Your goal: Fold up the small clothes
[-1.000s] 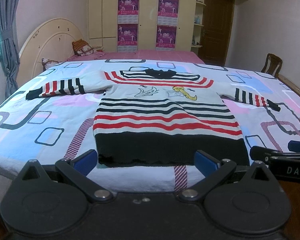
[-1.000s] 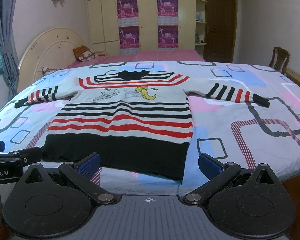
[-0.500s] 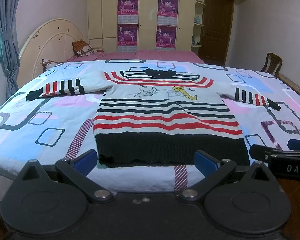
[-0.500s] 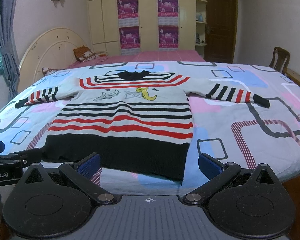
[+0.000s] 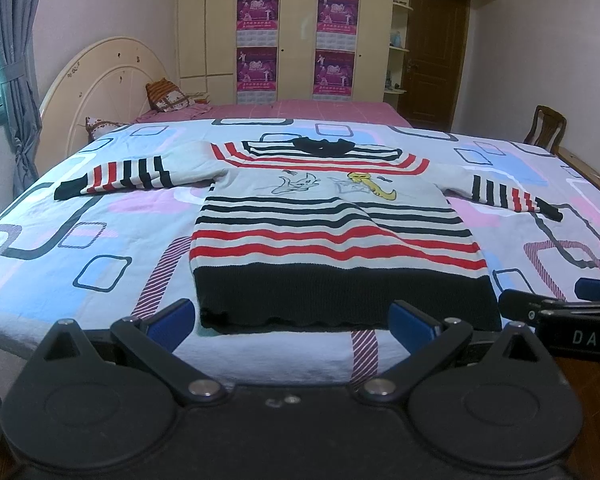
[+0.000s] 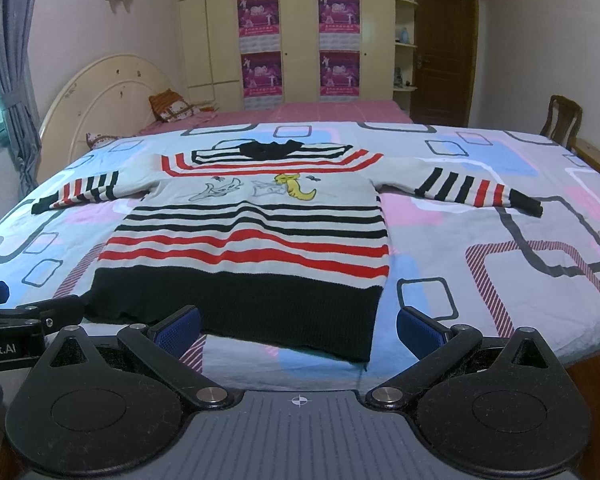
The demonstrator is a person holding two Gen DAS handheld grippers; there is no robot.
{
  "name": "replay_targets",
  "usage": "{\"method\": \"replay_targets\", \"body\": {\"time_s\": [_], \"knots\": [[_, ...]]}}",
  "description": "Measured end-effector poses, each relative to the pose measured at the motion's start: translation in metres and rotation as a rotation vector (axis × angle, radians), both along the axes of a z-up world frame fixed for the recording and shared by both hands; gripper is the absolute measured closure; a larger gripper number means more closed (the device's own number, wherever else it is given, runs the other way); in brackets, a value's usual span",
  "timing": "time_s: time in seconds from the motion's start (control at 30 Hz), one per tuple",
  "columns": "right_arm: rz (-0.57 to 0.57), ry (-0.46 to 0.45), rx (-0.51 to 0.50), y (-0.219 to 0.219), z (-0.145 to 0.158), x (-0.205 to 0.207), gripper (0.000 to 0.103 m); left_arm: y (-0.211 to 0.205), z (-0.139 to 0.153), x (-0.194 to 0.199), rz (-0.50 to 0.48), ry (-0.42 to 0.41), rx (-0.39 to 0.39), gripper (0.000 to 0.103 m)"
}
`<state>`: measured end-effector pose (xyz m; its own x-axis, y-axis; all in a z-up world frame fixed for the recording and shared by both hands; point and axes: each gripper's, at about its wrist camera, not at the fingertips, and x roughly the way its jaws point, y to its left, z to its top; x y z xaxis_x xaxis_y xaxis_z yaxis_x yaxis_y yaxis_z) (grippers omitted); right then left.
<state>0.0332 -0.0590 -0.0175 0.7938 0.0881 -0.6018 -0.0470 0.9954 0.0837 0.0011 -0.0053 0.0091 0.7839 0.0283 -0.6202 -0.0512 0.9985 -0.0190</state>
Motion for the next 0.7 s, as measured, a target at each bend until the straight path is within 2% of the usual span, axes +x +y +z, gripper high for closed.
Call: {"method": "replay_targets", "body": {"time_s": [0.3,0.7], "knots": [[-0.013,0.002,0.003,-0.002,-0.001,0.005,0.0,0.004,-0.001,0.006,-0.004,0.004,0.0,0.0],[-0.078,-0.006,0.007,-0.019,0.003,0.065,0.0,-0.005,0.002,0.074,-0.046,0.0,-0.014,0.0]]}}
